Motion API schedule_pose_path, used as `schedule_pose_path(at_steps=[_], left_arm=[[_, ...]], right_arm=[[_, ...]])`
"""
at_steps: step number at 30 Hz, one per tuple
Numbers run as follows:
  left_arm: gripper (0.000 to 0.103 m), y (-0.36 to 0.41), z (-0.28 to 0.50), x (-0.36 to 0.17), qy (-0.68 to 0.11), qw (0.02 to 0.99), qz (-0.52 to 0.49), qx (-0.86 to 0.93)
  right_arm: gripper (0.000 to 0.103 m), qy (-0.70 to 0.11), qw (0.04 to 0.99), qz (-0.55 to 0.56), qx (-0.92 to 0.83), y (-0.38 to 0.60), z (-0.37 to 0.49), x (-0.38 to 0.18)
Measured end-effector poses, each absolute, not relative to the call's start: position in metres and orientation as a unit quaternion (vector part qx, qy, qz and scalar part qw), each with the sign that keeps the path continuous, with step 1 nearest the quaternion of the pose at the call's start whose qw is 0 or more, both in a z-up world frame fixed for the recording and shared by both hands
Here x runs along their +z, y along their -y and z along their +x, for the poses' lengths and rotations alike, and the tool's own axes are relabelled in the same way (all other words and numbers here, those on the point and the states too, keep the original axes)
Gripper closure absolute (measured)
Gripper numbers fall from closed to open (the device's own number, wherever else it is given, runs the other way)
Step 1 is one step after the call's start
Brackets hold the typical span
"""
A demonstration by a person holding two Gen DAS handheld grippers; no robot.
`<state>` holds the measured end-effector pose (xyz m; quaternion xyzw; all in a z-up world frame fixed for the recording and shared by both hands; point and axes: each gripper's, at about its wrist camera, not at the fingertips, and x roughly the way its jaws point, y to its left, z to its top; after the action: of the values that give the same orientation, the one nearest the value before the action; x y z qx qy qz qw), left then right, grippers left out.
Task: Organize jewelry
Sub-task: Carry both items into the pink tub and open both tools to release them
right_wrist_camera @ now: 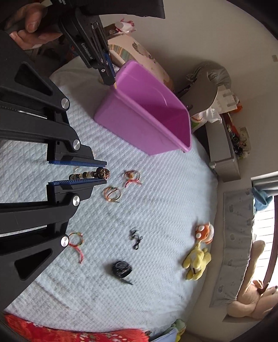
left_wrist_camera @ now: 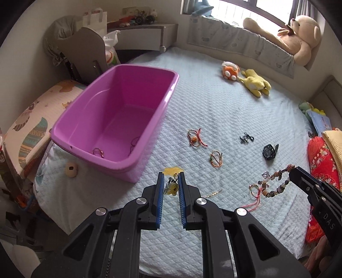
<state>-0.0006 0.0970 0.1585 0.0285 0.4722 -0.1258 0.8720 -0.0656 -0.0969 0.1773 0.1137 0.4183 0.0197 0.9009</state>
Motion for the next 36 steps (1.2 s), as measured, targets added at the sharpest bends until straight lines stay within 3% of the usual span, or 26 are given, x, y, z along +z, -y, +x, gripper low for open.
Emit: schedule_pose_path(at_steps=[6,13,32,34,35,36], left_arm=[[0.090,-0.137,0.045,0.192,-0.454,0.885,0.022,-0.100],[0.090,-0.182,0.110,0.193,-0.466,0.881,0.017,-0.085],[0.089,-0.223,0.208,0.110,-0.564,0.824,0.013,-0.059],[0.078,-0.225,0.211,0.107,-0.571,0.819,0.020,-0.046],[0.062,-0.226,0.212,0.106,-0.573,0.818,0.023,-0.039],[0.036,-0.227,0.213,0.106,-0.572,0.819,0.025,-0.031]], right_arm=[[0.093,-0.403,0.903,0.137,0.058,0.060,0.002,0.213],[0.093,-0.419,0.891,0.150,0.092,0.001,0.081,0.226],[0.093,-0.565,0.813,0.103,0.093,-0.078,0.216,0.148],[0.092,-0.576,0.807,0.095,0.090,-0.077,0.220,0.145],[0.091,-0.577,0.807,0.091,0.089,-0.075,0.221,0.145],[0.080,-0.576,0.809,0.087,0.083,-0.073,0.222,0.145]])
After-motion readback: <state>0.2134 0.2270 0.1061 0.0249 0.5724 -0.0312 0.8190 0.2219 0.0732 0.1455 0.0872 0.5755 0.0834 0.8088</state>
